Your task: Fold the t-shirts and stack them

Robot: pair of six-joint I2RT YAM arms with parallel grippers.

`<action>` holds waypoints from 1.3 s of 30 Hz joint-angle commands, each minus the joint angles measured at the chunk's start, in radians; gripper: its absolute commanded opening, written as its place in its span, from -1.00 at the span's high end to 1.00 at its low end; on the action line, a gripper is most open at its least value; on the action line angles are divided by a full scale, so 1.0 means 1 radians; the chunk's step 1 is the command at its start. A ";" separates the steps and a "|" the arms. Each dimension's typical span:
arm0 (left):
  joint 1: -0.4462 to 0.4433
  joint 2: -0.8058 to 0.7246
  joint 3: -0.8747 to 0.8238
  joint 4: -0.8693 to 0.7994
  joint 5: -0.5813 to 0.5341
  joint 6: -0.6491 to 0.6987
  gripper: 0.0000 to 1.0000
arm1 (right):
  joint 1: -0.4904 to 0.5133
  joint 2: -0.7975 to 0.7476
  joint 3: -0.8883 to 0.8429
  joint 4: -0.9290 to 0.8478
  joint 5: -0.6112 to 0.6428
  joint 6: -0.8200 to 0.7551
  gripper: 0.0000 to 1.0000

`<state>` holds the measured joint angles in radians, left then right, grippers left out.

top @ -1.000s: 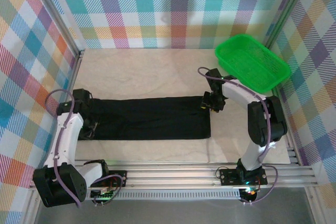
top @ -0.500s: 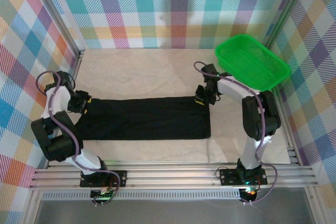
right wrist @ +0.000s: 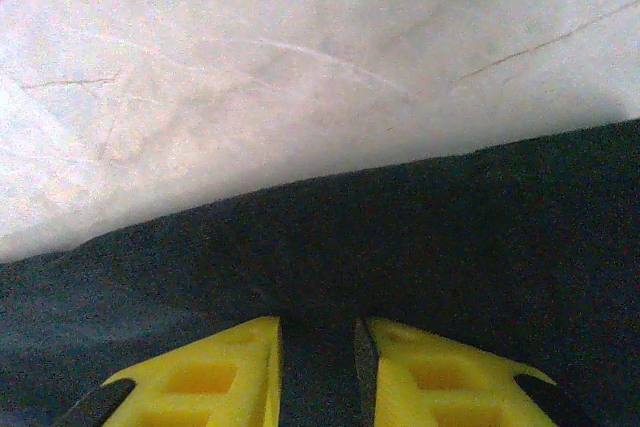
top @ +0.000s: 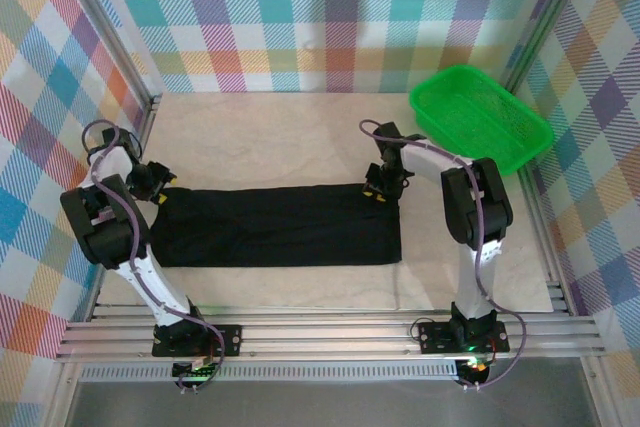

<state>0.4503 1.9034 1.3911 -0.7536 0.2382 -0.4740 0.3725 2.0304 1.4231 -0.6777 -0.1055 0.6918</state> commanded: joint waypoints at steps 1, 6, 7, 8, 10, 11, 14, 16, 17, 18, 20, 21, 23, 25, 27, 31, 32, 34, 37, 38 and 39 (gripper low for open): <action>0.021 -0.001 0.014 -0.009 -0.050 0.024 0.15 | -0.006 0.033 0.040 -0.076 0.044 -0.015 0.40; 0.021 0.027 0.010 0.000 -0.047 0.023 0.33 | -0.006 0.083 0.090 -0.111 0.059 -0.014 0.36; 0.021 0.031 0.009 -0.001 -0.059 0.024 0.46 | -0.006 0.091 0.098 -0.117 0.065 -0.012 0.36; 0.021 0.035 0.010 -0.006 -0.072 0.026 0.59 | -0.008 0.100 0.107 -0.125 0.070 -0.012 0.35; 0.022 0.061 0.026 -0.026 -0.097 0.032 0.73 | -0.015 0.127 0.132 -0.155 0.084 -0.012 0.35; 0.022 0.074 0.033 -0.030 -0.100 0.036 0.78 | -0.020 0.138 0.141 -0.169 0.091 -0.011 0.35; 0.023 0.122 0.061 -0.038 -0.088 0.038 0.86 | -0.049 0.157 0.161 -0.199 0.114 -0.018 0.36; 0.019 0.159 0.087 -0.041 -0.052 0.026 0.87 | -0.080 0.169 0.174 -0.207 0.115 -0.028 0.35; 0.015 0.174 0.098 -0.042 -0.039 0.020 0.87 | -0.094 0.175 0.183 -0.208 0.114 -0.038 0.35; 0.005 0.189 0.108 -0.039 -0.029 0.017 0.88 | -0.109 0.183 0.197 -0.205 0.110 -0.050 0.35; -0.020 0.215 0.138 -0.042 -0.011 0.011 0.87 | -0.139 0.216 0.247 -0.210 0.085 -0.086 0.33; -0.036 0.232 0.162 -0.050 -0.006 0.009 0.87 | -0.153 0.240 0.285 -0.212 0.053 -0.105 0.33; -0.064 0.262 0.208 -0.066 -0.002 0.006 0.86 | -0.164 0.294 0.386 -0.253 0.038 -0.134 0.33; -0.088 0.286 0.260 -0.085 -0.021 -0.001 0.83 | -0.164 0.332 0.490 -0.301 0.059 -0.167 0.32; -0.105 0.275 0.293 -0.098 -0.074 -0.011 0.71 | -0.165 0.341 0.555 -0.326 0.065 -0.179 0.28; -0.149 0.116 0.289 -0.109 -0.238 -0.041 -0.09 | -0.148 0.241 0.536 -0.285 0.062 -0.204 0.14; -0.155 0.068 0.273 -0.109 -0.272 -0.045 -0.15 | -0.140 0.210 0.515 -0.271 0.064 -0.211 0.10; -0.194 -0.037 0.213 -0.105 -0.324 -0.056 -0.15 | -0.121 0.133 0.461 -0.244 0.074 -0.222 0.05; -0.226 -0.163 0.105 -0.135 -0.327 -0.101 -0.10 | -0.090 0.034 0.367 -0.204 0.076 -0.217 0.03; -0.233 -0.194 0.062 -0.147 -0.313 -0.125 -0.06 | -0.080 0.009 0.339 -0.190 0.069 -0.211 0.03; -0.238 -0.234 0.001 -0.140 -0.279 -0.153 0.00 | -0.066 -0.018 0.303 -0.173 0.052 -0.205 0.03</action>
<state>0.2283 1.7485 1.5005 -0.8345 -0.0250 -0.5533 0.2699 2.1078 1.7744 -0.8902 -0.0410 0.5022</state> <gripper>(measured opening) 0.511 0.486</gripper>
